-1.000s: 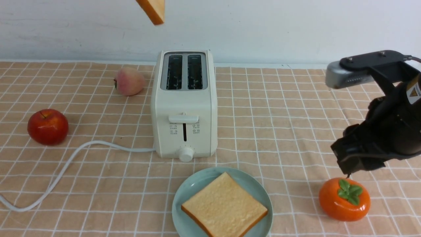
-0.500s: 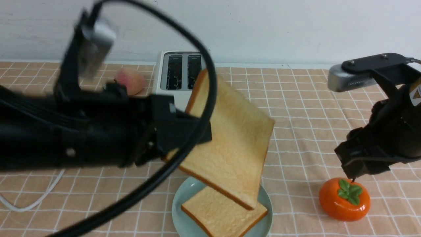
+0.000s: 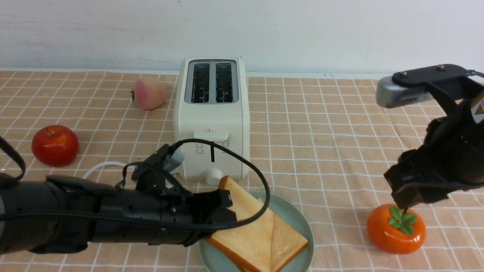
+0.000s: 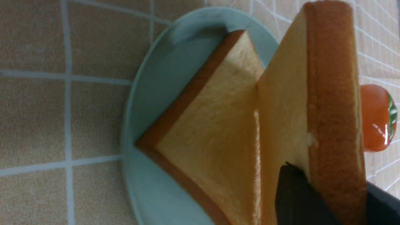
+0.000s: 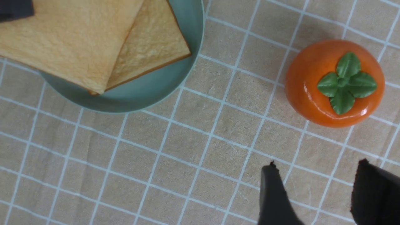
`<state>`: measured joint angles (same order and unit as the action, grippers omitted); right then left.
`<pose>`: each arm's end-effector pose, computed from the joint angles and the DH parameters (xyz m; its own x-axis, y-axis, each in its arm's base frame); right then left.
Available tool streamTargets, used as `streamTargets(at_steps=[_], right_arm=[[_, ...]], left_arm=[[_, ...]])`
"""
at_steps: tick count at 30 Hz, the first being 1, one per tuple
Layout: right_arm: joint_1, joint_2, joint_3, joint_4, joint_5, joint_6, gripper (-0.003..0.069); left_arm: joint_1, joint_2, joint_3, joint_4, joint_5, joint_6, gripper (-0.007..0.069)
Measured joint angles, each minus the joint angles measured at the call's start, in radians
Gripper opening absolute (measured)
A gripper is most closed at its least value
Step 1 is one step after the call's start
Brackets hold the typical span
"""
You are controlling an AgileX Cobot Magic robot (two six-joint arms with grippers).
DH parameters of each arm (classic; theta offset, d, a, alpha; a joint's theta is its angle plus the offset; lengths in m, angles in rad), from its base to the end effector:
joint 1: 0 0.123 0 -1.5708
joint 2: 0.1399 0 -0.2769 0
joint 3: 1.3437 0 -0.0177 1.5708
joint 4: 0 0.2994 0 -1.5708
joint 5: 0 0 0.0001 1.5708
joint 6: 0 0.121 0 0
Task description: Take toasted bread from bread machine on light coffee tablecloth place on plate.
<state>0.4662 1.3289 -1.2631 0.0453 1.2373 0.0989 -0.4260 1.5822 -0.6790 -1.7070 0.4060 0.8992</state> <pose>0.2770 0.1452 0.3092 -0.8846 -0.3182 -0.3410 -0.3643 0.9279 0.0793 0.2906 -0.1840 0.1143 -0.8942 -0.3329 -0.2992 -0.0213 0.6993 -0.7145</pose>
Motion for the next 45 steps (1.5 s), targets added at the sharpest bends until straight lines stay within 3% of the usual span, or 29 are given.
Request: streamTargets(at_steps=[2,8,11,15,18,21,24,25,26,28,29,30,33,36,38,41,43,45], right_arm=[[0.0,0.0,0.0,0.0,0.0,0.0,0.0349],[0.0,-0.002,0.0,-0.001,0.0,0.0,0.0349],[0.0,-0.006,0.0,-0.001,0.0,0.0,0.0349],[0.0,-0.021,0.0,-0.001,0.0,-0.001,0.0349],[0.0,-0.037,0.0,-0.001,0.003,-0.001,0.0349],[0.0,-0.057,0.0,-0.001,0.004,-0.001,0.0349],[0.0,-0.071,0.0,0.0,0.008,-0.001,0.0349],[0.0,-0.071,0.0,0.0,0.008,-0.001,0.0349],[0.0,-0.075,0.0,0.002,0.008,-0.001,0.0349],[0.0,-0.08,0.0,-0.001,0.008,-0.001,0.0349],[0.0,-0.08,0.0,-0.002,0.008,-0.001,0.0349],[0.0,-0.082,0.0,-0.015,0.008,0.0,0.0349],[0.0,-0.09,0.0,-0.092,0.008,0.043,0.0339],[0.0,-0.12,0.0,-0.195,-0.055,0.158,0.0278],[-0.001,-0.143,0.002,-0.237,-0.102,0.211,0.0242],[-0.001,-0.261,0.062,-0.35,-0.273,0.358,0.0067],[-0.001,-0.343,0.134,-0.409,-0.364,0.417,-0.0003],[-0.001,-0.436,0.222,-0.47,-0.451,0.459,-0.0017]], left_arm=[[0.0,0.011,-0.004,-0.003,0.007,0.002,0.0196],[0.0,-0.018,-0.008,0.002,0.005,0.007,0.0562],[0.0,-0.093,-0.008,0.059,-0.049,0.006,0.0648],[0.002,-0.201,-0.008,0.19,-0.176,-0.008,0.0658],[0.039,-0.283,-0.008,0.294,-0.248,-0.05,0.0628],[0.126,-0.356,-0.008,0.346,-0.216,-0.081,0.0521],[0.234,-0.396,-0.014,0.384,-0.038,-0.093,0.032],[0.234,-0.397,-0.015,0.389,-0.021,-0.094,0.032],[0.284,-0.4,-0.029,0.434,0.09,-0.116,0.02],[0.352,-0.401,-0.074,0.588,0.283,-0.21,0.0033],[0.363,-0.401,-0.078,0.605,0.296,-0.223,0.0014],[0.392,-0.406,-0.112,0.731,0.371,-0.322,-0.0014],[0.418,-0.445,-0.222,1.043,0.494,-0.595,-0.0014],[0.39,-0.518,-0.289,1.252,0.539,-0.797,-0.0014],[0.373,-0.558,-0.305,1.326,0.542,-0.842,-0.0014],[0.307,-0.678,-0.305,1.508,0.541,-0.97,-0.0014],[0.281,-0.74,-0.278,1.582,0.53,-1.031,-0.0014],[0.271,-0.808,-0.232,1.646,0.502,-1.082,-0.0014]])
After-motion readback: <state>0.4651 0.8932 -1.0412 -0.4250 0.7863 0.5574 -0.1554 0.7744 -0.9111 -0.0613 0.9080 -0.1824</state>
